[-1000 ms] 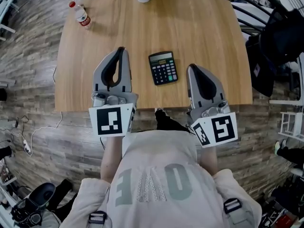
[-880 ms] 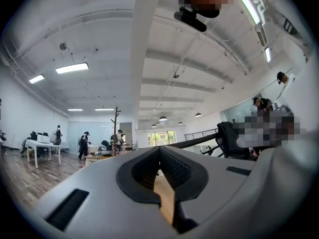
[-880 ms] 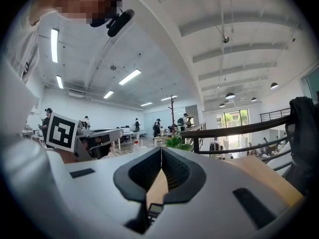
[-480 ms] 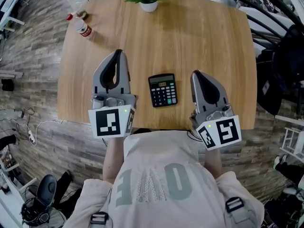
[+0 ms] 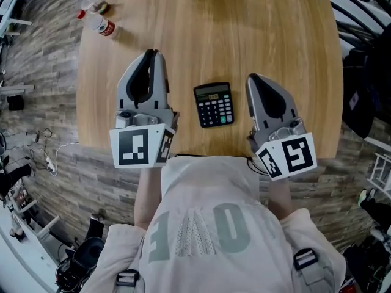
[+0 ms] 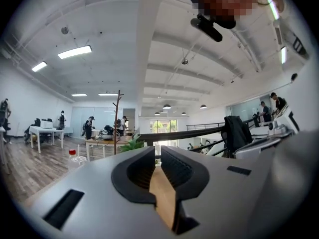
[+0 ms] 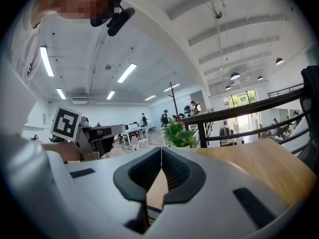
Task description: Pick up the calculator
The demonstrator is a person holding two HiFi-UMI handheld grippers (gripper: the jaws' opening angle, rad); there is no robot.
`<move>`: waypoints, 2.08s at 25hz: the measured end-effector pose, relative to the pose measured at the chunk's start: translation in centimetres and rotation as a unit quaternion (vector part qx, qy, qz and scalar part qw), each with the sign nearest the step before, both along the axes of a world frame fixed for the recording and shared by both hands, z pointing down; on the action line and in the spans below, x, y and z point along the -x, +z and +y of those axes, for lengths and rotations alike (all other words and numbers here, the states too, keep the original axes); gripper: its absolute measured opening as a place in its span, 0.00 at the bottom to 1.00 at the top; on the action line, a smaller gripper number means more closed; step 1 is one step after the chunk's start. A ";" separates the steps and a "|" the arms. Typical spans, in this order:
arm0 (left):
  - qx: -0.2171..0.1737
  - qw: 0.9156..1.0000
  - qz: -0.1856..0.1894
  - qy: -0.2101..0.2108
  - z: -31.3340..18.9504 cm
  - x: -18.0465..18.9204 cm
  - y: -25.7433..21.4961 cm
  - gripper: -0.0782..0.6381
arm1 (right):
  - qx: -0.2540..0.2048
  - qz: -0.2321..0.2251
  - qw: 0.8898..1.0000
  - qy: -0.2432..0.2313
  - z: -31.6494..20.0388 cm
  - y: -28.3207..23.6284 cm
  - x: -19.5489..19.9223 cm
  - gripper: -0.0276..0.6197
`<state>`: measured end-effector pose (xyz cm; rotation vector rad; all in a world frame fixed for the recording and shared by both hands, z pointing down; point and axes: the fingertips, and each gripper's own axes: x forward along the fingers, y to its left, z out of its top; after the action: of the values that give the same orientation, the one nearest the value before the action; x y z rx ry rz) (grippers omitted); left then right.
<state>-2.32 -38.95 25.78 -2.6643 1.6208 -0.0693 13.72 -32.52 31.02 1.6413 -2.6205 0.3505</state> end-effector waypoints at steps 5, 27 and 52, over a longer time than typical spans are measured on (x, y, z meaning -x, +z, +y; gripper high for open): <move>0.029 0.995 0.008 0.098 -0.9 -3.2 0.6 0.36 | -0.002 -0.014 1.000 0.016 0.5 -0.8 0.1 0.07; 0.451 0.587 -0.289 0.607 5.0 -11.2 25.2 0.50 | 0.079 -0.060 0.992 0.078 2.1 5.0 -2.3 0.07; 0.642 0.295 -0.316 0.633 10.1 -9.8 29.0 0.43 | 0.139 -0.111 0.978 0.106 1.5 9.5 -4.0 0.07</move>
<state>7.44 -28.84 54.76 -2.4317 -1.6934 -2.5245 17.75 -31.06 40.51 1.8758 -2.3966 0.9128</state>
